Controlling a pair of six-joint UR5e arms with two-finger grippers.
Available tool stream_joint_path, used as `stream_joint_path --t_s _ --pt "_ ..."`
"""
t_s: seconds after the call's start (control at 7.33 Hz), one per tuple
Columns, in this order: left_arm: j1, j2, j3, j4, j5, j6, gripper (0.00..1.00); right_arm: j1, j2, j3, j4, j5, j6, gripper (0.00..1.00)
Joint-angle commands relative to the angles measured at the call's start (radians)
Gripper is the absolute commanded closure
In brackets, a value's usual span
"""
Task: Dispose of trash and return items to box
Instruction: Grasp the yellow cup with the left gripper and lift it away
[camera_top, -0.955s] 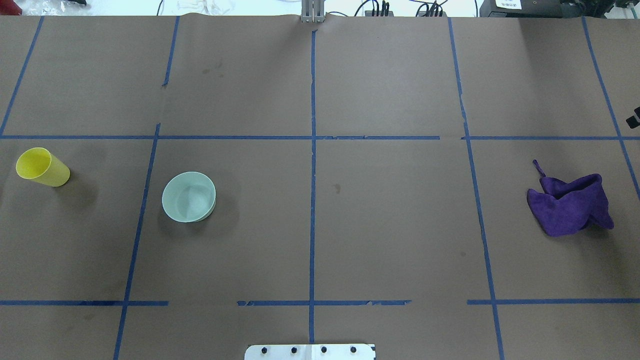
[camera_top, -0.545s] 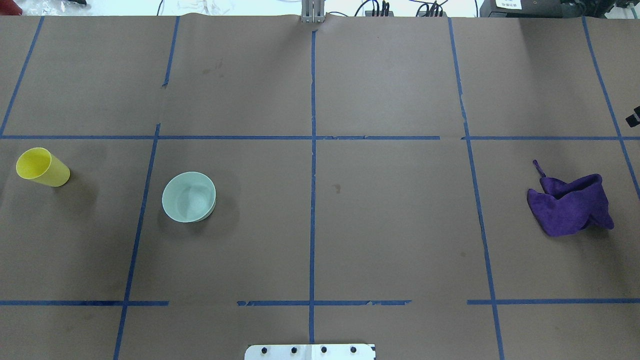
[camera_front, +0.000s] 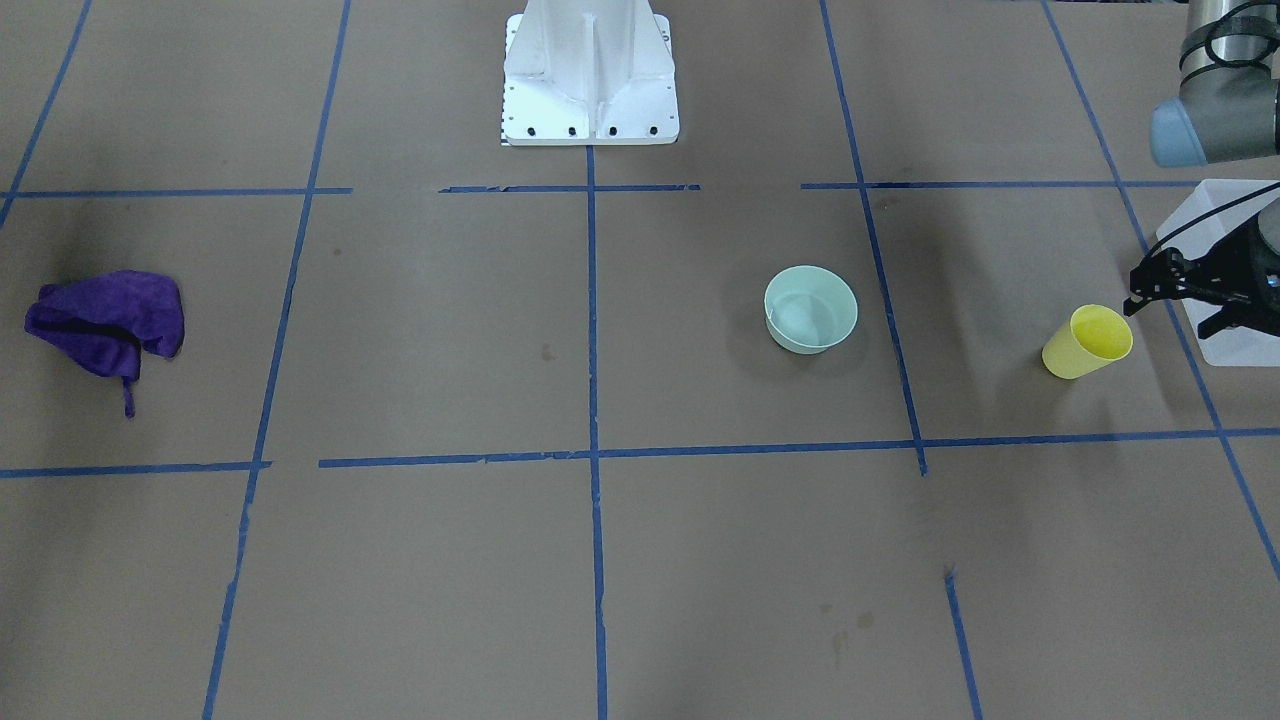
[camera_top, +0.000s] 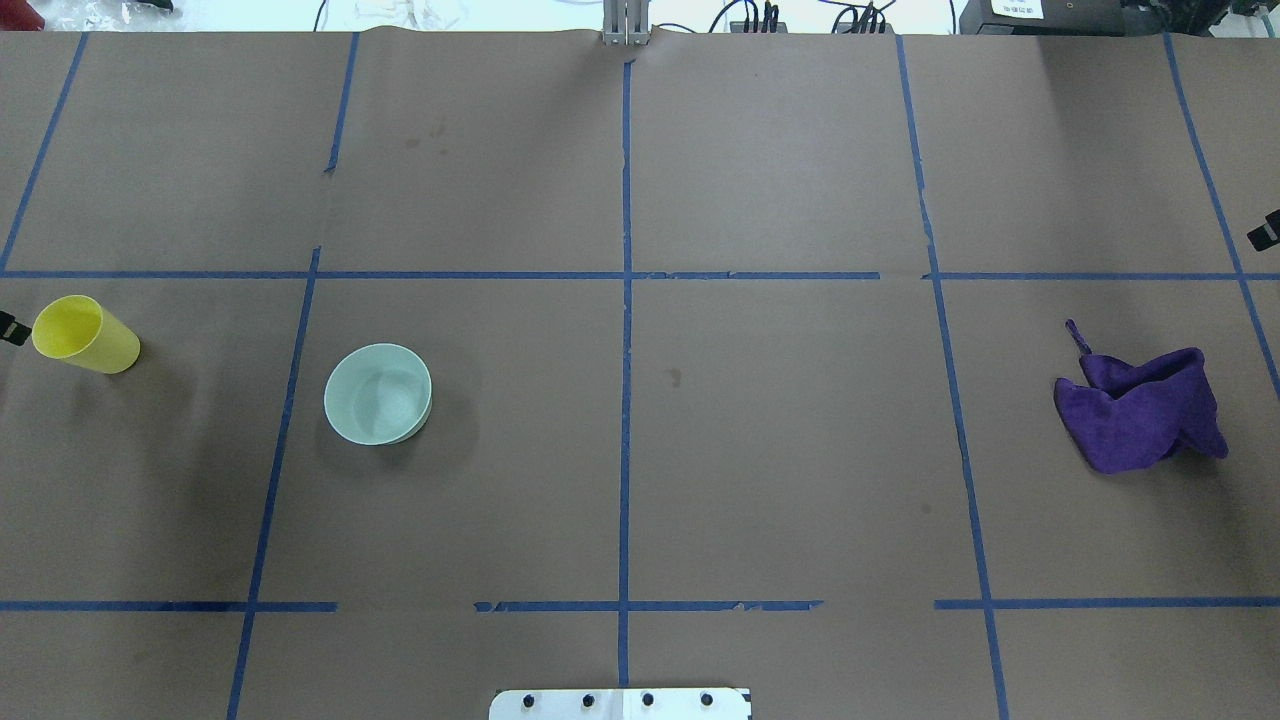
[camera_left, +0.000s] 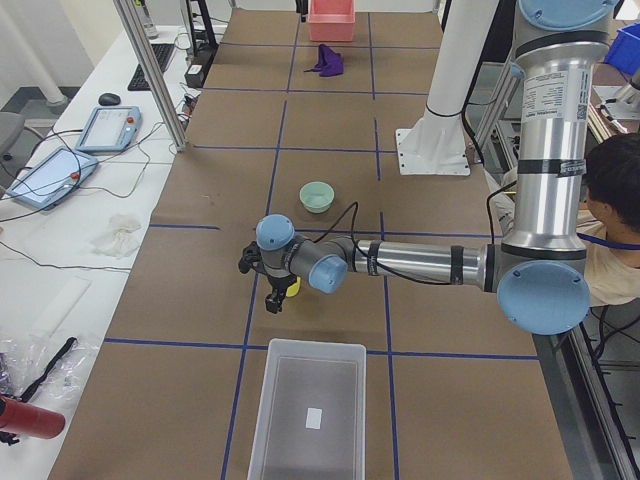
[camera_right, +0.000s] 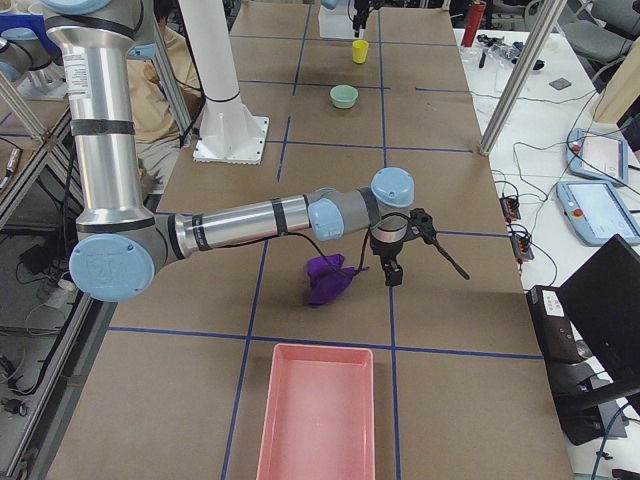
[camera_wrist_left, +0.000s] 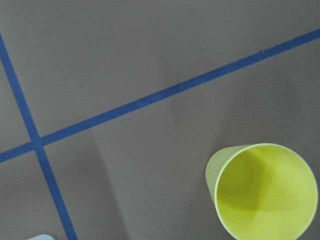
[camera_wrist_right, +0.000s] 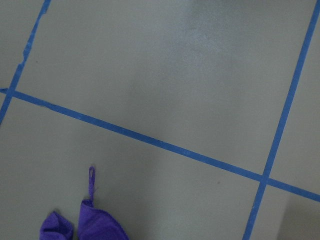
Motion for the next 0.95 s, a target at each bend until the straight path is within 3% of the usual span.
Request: stream_joint_path --t_s 0.0,0.68,0.82 --pt "0.017 -0.047 0.039 -0.005 0.001 -0.035 0.00 0.000 0.000 -0.005 0.001 0.006 0.000 0.00" --pt "0.071 -0.078 0.094 -0.014 0.001 -0.041 0.03 0.000 0.001 -0.009 0.001 0.010 0.001 0.00" --pt "0.103 -0.099 0.103 -0.014 0.002 -0.094 0.46 0.000 0.001 -0.018 0.001 0.013 0.003 0.00"
